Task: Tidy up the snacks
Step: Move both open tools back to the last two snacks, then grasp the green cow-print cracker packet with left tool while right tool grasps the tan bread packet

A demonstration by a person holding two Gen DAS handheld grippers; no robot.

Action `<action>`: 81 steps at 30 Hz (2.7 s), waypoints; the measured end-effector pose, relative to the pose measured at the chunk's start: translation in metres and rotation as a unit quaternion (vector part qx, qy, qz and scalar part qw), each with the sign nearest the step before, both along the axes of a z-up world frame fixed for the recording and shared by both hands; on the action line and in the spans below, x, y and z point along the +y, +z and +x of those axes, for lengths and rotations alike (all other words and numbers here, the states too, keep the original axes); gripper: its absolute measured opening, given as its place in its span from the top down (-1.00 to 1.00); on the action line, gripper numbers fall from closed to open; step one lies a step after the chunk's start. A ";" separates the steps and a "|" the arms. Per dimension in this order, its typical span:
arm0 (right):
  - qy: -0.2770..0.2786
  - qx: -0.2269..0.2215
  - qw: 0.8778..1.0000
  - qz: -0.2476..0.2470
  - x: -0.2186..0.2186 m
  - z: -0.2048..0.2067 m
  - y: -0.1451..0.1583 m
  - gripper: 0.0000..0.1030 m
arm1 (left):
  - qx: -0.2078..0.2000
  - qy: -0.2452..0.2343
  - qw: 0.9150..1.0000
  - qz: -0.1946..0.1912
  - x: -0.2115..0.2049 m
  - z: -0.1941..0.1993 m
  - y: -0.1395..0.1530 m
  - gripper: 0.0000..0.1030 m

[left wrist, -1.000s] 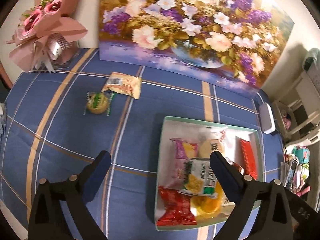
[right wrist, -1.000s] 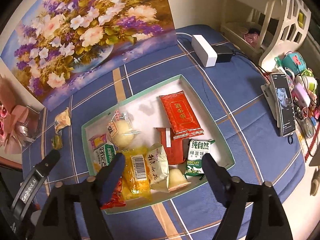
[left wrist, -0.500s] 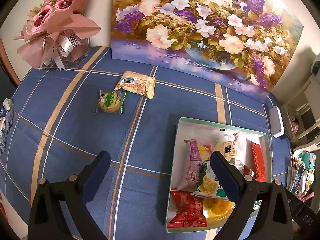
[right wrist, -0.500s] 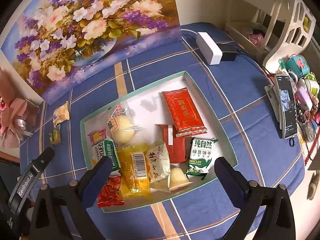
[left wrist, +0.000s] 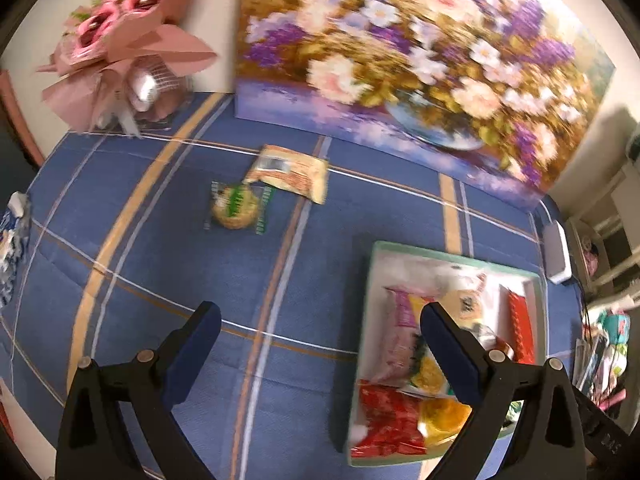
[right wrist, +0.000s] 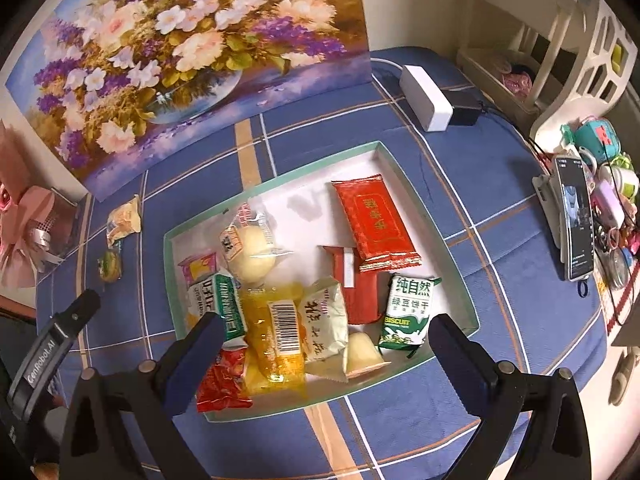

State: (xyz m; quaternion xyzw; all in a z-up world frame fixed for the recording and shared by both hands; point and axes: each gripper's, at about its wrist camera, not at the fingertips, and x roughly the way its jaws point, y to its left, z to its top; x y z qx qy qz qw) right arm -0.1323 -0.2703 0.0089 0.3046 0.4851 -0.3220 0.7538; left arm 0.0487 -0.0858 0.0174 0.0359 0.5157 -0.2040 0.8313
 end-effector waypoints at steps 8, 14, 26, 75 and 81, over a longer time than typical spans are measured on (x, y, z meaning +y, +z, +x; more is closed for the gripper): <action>0.070 -0.034 0.997 0.007 0.047 0.037 0.012 -1.00 | -0.023 0.087 0.996 0.018 0.063 0.029 0.006 -0.94; 0.119 -0.041 0.992 0.001 0.084 0.063 0.016 -1.00 | -0.031 0.134 0.990 0.026 0.107 0.045 0.009 -0.94; 0.155 -0.060 0.986 0.028 0.118 0.094 0.014 -1.00 | -0.040 0.175 0.984 0.024 0.152 0.057 0.012 -0.94; 0.181 -0.058 0.970 0.150 0.052 0.330 -0.098 -1.00 | 0.043 -0.009 0.998 -0.038 0.035 0.169 -0.114 -0.94; 0.190 -0.053 0.968 0.156 0.056 0.342 -0.116 -0.87 | 0.037 -0.020 0.999 -0.021 0.021 0.166 -0.125 -0.88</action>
